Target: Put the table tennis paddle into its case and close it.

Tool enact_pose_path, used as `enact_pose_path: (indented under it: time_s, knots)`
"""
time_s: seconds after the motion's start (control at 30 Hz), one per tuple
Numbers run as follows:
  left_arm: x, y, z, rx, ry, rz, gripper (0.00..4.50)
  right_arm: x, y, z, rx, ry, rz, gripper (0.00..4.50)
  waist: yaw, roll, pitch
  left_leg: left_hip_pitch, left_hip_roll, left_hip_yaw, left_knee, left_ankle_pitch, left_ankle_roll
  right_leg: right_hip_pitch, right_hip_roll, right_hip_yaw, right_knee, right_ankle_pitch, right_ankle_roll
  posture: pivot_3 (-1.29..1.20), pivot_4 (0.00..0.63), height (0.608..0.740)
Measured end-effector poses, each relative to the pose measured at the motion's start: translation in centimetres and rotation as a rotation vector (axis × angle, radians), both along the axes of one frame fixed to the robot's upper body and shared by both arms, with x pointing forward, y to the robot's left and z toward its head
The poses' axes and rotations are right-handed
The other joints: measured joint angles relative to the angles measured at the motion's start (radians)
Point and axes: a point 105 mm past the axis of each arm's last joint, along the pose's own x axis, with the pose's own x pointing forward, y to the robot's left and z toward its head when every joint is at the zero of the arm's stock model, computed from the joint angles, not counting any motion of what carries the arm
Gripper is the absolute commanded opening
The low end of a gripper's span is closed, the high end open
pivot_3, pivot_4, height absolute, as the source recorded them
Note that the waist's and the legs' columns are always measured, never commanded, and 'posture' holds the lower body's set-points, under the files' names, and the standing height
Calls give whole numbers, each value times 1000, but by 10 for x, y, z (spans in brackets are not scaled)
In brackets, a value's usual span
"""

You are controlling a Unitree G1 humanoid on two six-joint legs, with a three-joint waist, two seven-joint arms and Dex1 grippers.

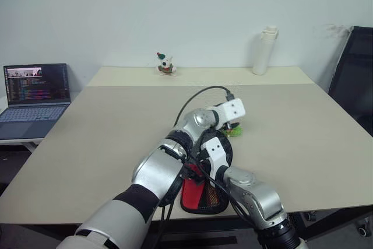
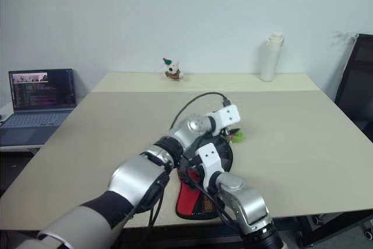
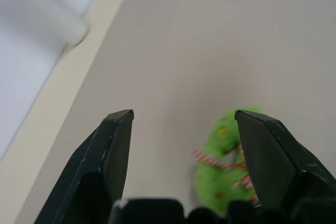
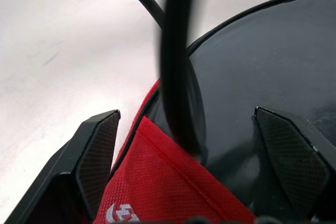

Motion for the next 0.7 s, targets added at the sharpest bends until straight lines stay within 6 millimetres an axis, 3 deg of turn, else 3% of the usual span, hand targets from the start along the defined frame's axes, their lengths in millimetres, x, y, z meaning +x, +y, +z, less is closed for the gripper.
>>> enact_pose_path:
  time_s: [0.17,0.27,0.4,0.53,0.6,0.7]
  knots:
    - [6,24,19,-161,64,16,3396,-4,-18,8,21,34,2,4500,6,0,0,-2,0,-1,0,0,0,0,-2,-1,-2,0,0,0,150,740]
    - [6,48,23,-257,127,-5,3396,-12,-42,14,48,98,-8,4500,5,0,0,-3,-1,0,0,0,0,0,-3,0,-4,0,0,0,150,740]
    - [4,80,-3,-282,196,19,3396,-12,-72,35,82,109,-34,4500,3,1,0,-3,1,-1,0,0,0,-1,-2,-1,-2,1,-1,0,150,740]
    - [-6,93,-26,-301,272,-11,3396,-2,-89,79,120,0,-34,4500,3,1,1,-3,1,-2,0,0,0,-1,-1,-2,-1,1,-1,0,150,740]
    - [-14,95,-30,-292,291,-67,3396,12,-103,92,100,-45,-70,4500,3,1,1,-3,0,-1,0,0,0,-1,-1,-1,-2,1,-1,0,150,740]
    - [-26,97,-43,-261,339,-122,3396,42,-126,96,71,-73,-183,4500,3,1,1,-2,0,1,0,0,0,-1,-2,1,-2,3,-4,0,150,740]
